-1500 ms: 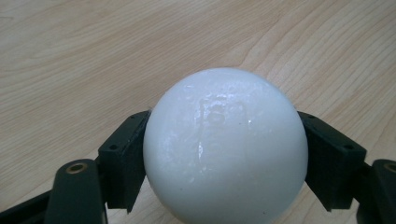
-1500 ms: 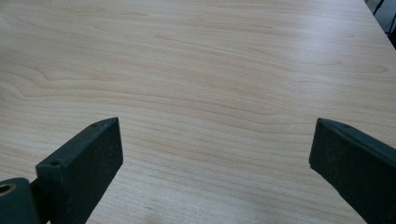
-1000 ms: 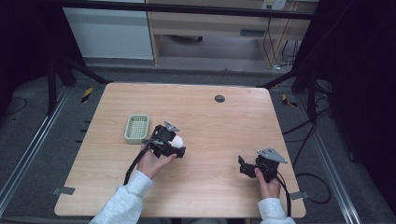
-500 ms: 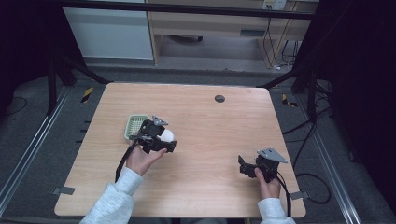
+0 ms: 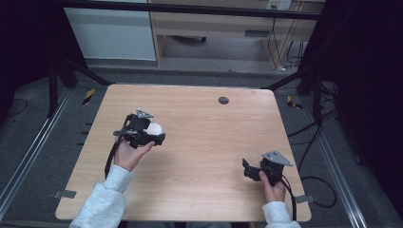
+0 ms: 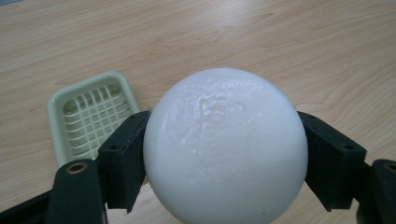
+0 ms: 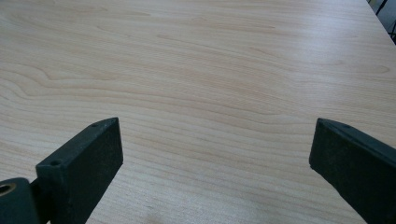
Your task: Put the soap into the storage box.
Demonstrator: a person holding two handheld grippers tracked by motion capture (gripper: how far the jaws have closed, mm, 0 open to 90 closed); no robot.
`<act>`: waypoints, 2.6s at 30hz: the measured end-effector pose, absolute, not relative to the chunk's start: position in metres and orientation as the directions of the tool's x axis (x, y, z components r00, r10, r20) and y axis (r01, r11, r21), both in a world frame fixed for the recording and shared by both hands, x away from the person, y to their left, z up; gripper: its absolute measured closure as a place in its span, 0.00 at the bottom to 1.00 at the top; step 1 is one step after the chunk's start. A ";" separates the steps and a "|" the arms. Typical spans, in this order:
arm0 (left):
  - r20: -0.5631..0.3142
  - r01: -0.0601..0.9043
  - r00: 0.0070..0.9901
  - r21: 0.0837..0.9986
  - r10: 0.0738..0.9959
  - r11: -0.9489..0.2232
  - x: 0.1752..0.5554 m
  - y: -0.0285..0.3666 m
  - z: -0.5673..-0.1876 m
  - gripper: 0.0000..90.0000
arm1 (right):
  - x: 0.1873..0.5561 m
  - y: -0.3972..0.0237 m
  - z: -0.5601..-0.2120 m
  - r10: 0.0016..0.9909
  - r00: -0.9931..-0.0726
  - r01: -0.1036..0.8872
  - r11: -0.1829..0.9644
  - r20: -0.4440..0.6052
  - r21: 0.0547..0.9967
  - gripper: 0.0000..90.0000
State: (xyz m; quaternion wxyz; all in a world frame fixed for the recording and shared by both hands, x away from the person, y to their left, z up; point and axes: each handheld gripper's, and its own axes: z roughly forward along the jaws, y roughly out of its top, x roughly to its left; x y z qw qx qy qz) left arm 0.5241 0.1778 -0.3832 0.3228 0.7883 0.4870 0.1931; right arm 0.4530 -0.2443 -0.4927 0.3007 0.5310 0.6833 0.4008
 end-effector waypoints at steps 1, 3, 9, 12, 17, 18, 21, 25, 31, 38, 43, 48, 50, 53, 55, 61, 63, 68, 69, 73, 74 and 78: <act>-0.012 0.644 0.445 0.699 0.895 -0.311 0.525 0.180 -0.383 0.27 | 0.453 -0.244 -0.493 0.967 -0.256 0.484 0.116 0.014 0.867 0.03; -0.017 0.648 0.435 0.700 0.900 -0.300 0.527 0.186 -0.382 0.27 | 0.453 -0.244 -0.493 0.967 -0.255 0.486 0.115 0.015 0.866 0.03; -0.018 0.662 0.402 0.696 0.916 -0.277 0.537 0.199 -0.381 0.27 | 0.453 -0.243 -0.493 0.966 -0.259 0.484 0.122 0.009 0.867 0.04; -0.023 0.669 0.386 0.695 0.922 -0.263 0.541 0.204 -0.381 0.27 | 0.453 -0.243 -0.493 0.966 -0.257 0.486 0.119 0.012 0.866 0.04; -0.027 0.671 0.368 0.699 0.930 -0.246 0.547 0.209 -0.380 0.27 | 0.454 -0.243 -0.493 0.966 -0.257 0.484 0.124 0.006 0.867 0.04; -0.029 0.672 0.365 0.700 0.931 -0.242 0.548 0.209 -0.380 0.27 | 0.453 -0.243 -0.493 0.966 -0.258 0.483 0.126 0.004 0.866 0.04; -0.026 0.674 0.357 0.700 0.934 -0.238 0.553 0.211 -0.380 0.27 | 0.453 -0.243 -0.493 0.966 -0.257 0.483 0.123 0.007 0.867 0.04; -0.036 0.678 0.345 0.700 0.938 -0.223 0.558 0.214 -0.382 0.27 | 0.453 -0.243 -0.493 0.967 -0.257 0.483 0.125 0.003 0.867 0.04; -0.045 0.690 0.327 0.694 0.944 -0.206 0.567 0.218 -0.388 0.27 | 0.453 -0.243 -0.493 0.967 -0.256 0.483 0.124 0.004 0.867 0.04; -0.051 0.707 0.309 0.681 0.950 -0.193 0.577 0.220 -0.396 0.27 | 0.453 -0.243 -0.492 0.967 -0.255 0.484 0.121 0.008 0.867 0.04; -0.049 0.713 0.300 0.675 0.953 -0.190 0.582 0.222 -0.400 0.27 | 0.453 -0.243 -0.492 0.967 -0.255 0.485 0.121 0.007 0.866 0.04; -0.049 0.720 0.289 0.669 0.956 -0.184 0.586 0.225 -0.405 0.27 | 0.453 -0.243 -0.493 0.967 -0.254 0.483 0.124 0.004 0.867 0.03; -0.052 0.723 0.285 0.667 0.957 -0.179 0.588 0.226 -0.408 0.27 | 0.453 -0.243 -0.493 0.967 -0.255 0.483 0.124 0.003 0.867 0.04; -0.055 0.729 0.275 0.663 0.960 -0.171 0.590 0.228 -0.412 0.27 | 0.453 -0.243 -0.493 0.967 -0.254 0.484 0.123 0.005 0.866 0.04; -0.056 0.734 0.266 0.659 0.962 -0.165 0.592 0.230 -0.415 0.27 | 0.453 -0.243 -0.493 0.967 -0.255 0.484 0.123 0.005 0.866 0.04; -0.058 0.742 0.252 0.653 0.966 -0.154 0.595 0.234 -0.420 0.27 | 0.453 -0.243 -0.493 0.967 -0.256 0.484 0.125 0.003 0.866 0.04; -0.061 0.745 0.249 0.650 0.967 -0.151 0.596 0.235 -0.421 0.27 | 0.453 -0.243 -0.493 0.967 -0.255 0.484 0.125 0.003 0.866 0.04; -0.056 0.749 0.247 0.644 0.967 -0.154 0.597 0.235 -0.425 0.27 | 0.453 -0.243 -0.493 0.966 -0.257 0.483 0.127 0.001 0.866 0.04; -0.057 0.750 0.247 0.643 0.967 -0.153 0.597 0.235 -0.426 0.27 | 0.453 -0.243 -0.493 0.966 -0.257 0.484 0.127 0.002 0.866 0.04; -0.056 0.754 0.248 0.638 0.967 -0.156 0.598 0.235 -0.428 0.27 | 0.453 -0.243 -0.493 0.966 -0.257 0.484 0.127 0.002 0.866 0.04; -0.055 0.754 0.248 0.637 0.967 -0.157 0.599 0.234 -0.429 0.27 | 0.453 -0.243 -0.493 0.966 -0.258 0.483 0.127 0.002 0.866 0.04; -0.055 0.760 0.245 0.631 0.968 -0.157 0.600 0.234 -0.431 0.27 | 0.453 -0.242 -0.493 0.966 -0.258 0.483 0.128 0.001 0.866 0.04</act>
